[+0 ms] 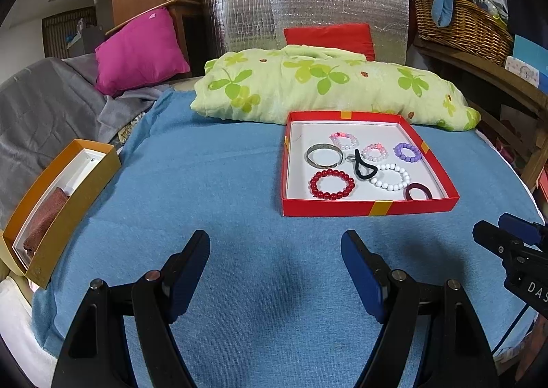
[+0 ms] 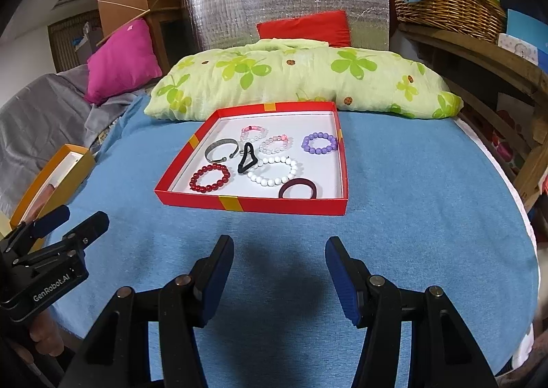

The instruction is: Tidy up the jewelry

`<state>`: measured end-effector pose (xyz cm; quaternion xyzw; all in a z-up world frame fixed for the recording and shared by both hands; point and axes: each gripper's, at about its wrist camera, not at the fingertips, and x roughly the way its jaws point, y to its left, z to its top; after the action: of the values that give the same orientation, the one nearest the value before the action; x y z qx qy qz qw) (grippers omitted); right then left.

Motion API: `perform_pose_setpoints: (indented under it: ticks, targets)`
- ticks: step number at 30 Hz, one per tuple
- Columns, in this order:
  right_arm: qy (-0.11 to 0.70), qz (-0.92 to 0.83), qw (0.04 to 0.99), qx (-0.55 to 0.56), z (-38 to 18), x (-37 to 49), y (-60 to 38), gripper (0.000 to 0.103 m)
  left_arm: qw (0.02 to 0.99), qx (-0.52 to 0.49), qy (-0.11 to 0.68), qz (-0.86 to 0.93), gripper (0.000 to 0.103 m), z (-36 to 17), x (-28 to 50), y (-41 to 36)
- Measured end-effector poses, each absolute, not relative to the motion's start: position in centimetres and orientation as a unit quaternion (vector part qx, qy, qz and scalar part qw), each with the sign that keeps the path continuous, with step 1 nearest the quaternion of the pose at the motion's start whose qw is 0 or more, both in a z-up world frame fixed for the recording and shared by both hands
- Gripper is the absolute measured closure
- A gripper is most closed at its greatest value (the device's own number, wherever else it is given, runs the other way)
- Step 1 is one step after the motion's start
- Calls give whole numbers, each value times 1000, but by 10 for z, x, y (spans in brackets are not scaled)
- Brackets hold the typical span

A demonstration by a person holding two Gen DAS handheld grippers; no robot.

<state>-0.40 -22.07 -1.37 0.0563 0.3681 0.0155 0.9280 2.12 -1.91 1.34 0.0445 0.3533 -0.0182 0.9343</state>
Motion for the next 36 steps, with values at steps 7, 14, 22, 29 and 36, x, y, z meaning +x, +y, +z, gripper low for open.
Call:
perform_pose_setpoints:
  ticks: [7,14,22,29,36]
  targets:
    - [368,16,928,57,-14,-4,-220,43,935,44,352,-17,24,14,21,-19]
    - [366,17,929,54,-13,-4,-219,43,936,46,348,-16,24,16,19,-20]
    - [366,17,929,54,-13,-5,-219,43,936,46,348,-16,24,16,19,-20]
    - [365,17,929,54,-13,-5,-218,43,937,46,347,-13,24,16,19,-20]
    - [366,16,929,54,-12,-5,-218,43,937,48,346,-13,23,16,19,-21]
